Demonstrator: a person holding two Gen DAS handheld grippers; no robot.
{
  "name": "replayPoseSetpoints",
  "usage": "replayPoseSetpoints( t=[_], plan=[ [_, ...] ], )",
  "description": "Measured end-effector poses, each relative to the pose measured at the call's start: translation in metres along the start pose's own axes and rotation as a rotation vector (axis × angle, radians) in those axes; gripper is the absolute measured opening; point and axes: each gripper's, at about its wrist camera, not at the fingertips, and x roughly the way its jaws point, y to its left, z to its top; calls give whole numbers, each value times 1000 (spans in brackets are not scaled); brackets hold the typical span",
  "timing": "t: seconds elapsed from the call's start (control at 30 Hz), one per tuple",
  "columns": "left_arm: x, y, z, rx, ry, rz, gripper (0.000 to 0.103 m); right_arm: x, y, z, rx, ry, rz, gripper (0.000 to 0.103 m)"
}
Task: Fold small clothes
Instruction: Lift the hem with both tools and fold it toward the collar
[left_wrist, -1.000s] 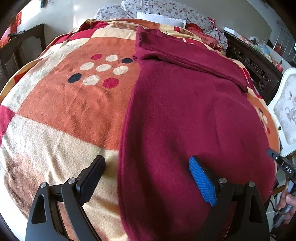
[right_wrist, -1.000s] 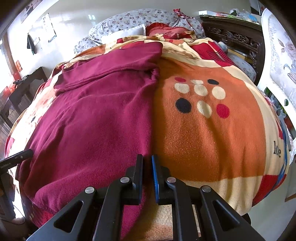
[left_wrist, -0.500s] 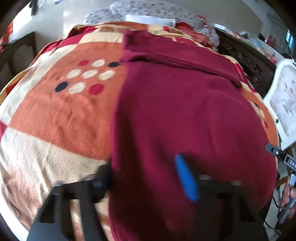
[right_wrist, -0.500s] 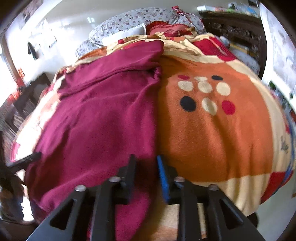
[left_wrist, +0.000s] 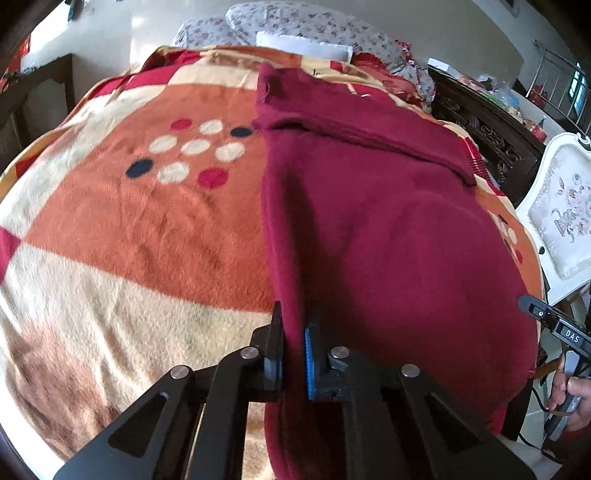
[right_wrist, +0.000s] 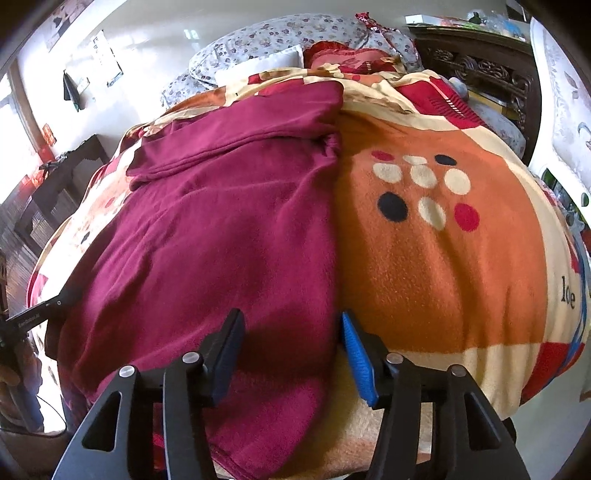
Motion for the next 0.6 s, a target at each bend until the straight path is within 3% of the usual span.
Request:
replayPoseSetpoints(
  t=[0.27,0.3,0.4,0.6],
  plan=[
    [-6,1,-1,8,6,18,9,-3,4,-1,-16,6,-6,64],
    [-7,2,-2,1,12,14,15,-4,3,-2,-19,9,-4,65],
    [-12,10,-4,-41,23,-10,46,-12,0,-6,-19,17,9,69],
    [-27,17,-11,-72,21,-54,63,-32,-16,-24,16,53,80,71]
  ],
)
